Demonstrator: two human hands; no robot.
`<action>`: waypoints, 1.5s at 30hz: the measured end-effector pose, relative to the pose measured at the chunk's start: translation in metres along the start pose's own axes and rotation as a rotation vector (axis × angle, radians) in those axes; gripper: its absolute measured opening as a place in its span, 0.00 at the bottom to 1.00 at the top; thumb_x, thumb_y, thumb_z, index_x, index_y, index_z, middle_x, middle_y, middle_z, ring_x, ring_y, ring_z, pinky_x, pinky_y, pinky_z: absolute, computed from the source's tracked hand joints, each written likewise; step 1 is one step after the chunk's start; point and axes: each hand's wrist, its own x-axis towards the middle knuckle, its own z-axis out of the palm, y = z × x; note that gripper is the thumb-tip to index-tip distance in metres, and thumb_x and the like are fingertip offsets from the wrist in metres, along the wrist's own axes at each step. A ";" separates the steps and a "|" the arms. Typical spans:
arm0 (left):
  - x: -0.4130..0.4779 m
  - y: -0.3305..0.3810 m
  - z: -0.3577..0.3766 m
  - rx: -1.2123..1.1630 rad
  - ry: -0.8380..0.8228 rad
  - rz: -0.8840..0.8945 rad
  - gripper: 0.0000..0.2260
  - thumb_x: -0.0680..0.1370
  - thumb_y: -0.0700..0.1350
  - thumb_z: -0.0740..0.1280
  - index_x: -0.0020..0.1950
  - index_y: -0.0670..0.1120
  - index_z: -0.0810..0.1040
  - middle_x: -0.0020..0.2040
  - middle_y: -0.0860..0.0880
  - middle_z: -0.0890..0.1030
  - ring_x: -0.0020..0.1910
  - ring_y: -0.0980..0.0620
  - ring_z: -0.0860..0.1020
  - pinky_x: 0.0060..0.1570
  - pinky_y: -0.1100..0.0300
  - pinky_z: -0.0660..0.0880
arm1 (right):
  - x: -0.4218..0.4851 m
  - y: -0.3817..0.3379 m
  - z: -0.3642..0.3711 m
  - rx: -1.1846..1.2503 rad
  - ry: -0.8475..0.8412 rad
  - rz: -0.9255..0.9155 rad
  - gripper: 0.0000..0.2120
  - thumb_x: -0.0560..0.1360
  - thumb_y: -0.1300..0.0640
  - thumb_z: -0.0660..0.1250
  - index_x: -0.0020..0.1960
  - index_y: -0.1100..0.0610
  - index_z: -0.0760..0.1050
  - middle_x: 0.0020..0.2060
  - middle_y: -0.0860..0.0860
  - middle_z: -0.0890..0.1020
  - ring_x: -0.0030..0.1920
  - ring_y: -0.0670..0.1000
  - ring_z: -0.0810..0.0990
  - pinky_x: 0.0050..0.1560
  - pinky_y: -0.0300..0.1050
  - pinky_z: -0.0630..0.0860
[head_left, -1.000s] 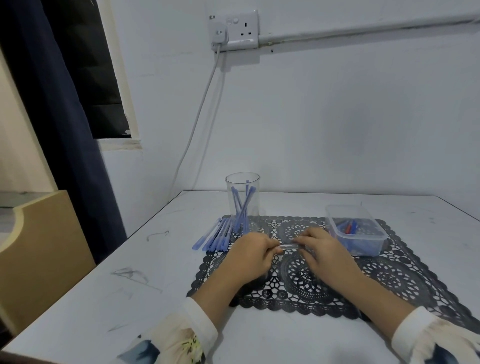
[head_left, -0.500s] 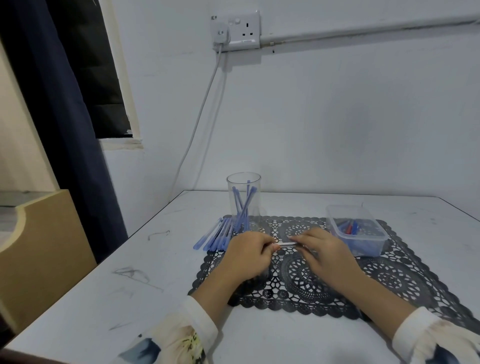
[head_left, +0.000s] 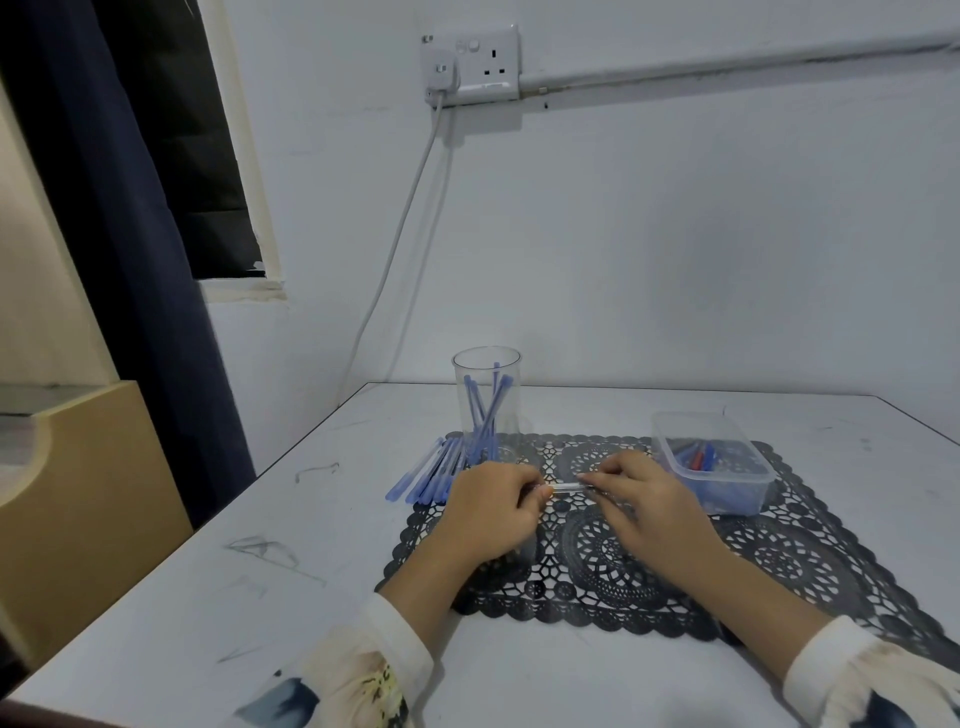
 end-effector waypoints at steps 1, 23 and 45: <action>0.000 0.000 0.000 0.003 0.005 0.006 0.09 0.78 0.51 0.61 0.47 0.50 0.79 0.34 0.51 0.78 0.34 0.55 0.73 0.32 0.62 0.63 | 0.000 0.000 0.000 -0.004 0.004 0.001 0.10 0.69 0.61 0.73 0.50 0.55 0.82 0.40 0.48 0.79 0.38 0.44 0.76 0.37 0.29 0.69; 0.000 -0.003 0.001 0.002 0.107 0.118 0.09 0.77 0.51 0.63 0.49 0.50 0.81 0.40 0.53 0.82 0.41 0.55 0.77 0.44 0.59 0.74 | 0.002 0.000 0.000 -0.100 -0.040 -0.023 0.09 0.67 0.64 0.74 0.46 0.56 0.81 0.39 0.48 0.81 0.38 0.46 0.79 0.36 0.35 0.76; -0.001 -0.008 0.004 -0.064 0.044 0.086 0.08 0.77 0.49 0.63 0.46 0.50 0.81 0.36 0.52 0.81 0.35 0.56 0.74 0.37 0.63 0.68 | 0.004 -0.003 -0.009 -0.010 -0.211 -0.105 0.10 0.71 0.62 0.63 0.50 0.60 0.79 0.37 0.49 0.78 0.37 0.45 0.75 0.40 0.34 0.72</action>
